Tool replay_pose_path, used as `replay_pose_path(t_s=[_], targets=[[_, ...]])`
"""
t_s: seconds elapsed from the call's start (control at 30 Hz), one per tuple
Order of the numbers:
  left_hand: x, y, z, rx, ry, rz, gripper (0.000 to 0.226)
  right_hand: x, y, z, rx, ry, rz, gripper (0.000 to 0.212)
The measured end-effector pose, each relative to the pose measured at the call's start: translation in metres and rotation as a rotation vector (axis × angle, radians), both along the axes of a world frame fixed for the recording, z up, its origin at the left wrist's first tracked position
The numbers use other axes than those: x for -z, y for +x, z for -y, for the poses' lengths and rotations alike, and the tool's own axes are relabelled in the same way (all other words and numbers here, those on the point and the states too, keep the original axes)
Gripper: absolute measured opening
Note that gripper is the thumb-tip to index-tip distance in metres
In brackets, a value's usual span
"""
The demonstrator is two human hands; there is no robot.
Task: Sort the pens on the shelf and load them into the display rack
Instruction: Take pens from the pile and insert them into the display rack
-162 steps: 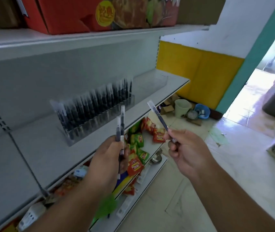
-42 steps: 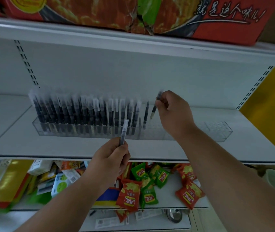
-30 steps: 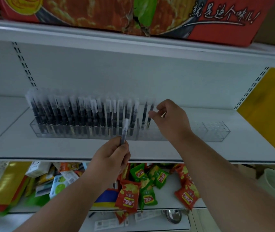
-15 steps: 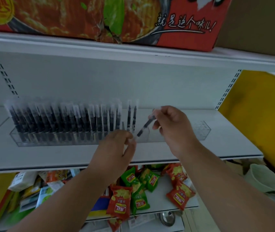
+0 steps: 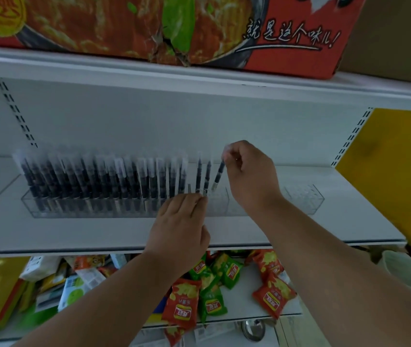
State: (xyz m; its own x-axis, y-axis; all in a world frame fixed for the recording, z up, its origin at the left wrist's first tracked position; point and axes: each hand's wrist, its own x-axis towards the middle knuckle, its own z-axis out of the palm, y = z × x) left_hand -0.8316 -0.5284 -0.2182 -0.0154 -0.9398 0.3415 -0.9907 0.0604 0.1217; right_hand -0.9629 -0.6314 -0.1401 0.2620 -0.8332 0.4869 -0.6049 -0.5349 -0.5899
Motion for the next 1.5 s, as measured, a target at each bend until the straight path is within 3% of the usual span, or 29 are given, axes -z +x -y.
replay_pose_path(t_s=[0.47,0.57,0.7,0.87,1.33,1.5], targets=[[-0.005,0.003,-0.002,0.005,0.042,0.003,0.060,0.009,0.016,0.002,0.022,0.117,-0.174,0.018],[-0.010,0.002,-0.004,0.009,0.075,0.010,0.061,0.011,0.006,-0.013,0.022,0.165,-0.169,0.034],[-0.013,0.005,-0.007,0.042,0.065,-0.081,0.061,0.005,-0.014,-0.040,-0.029,-0.016,-0.196,0.034],[-0.020,0.017,-0.032,-0.007,-0.078,-0.106,0.050,-0.013,-0.016,-0.071,-0.053,-0.206,-0.264,0.029],[-0.008,0.165,-0.209,-0.591,0.019,-0.010,0.038,-0.012,0.162,-0.168,-0.486,-0.118,-0.446,0.039],[-0.006,0.233,-0.269,-0.683,0.080,-0.041,0.043,-0.019,0.246,-0.215,-0.599,-0.145,-0.480,0.040]])
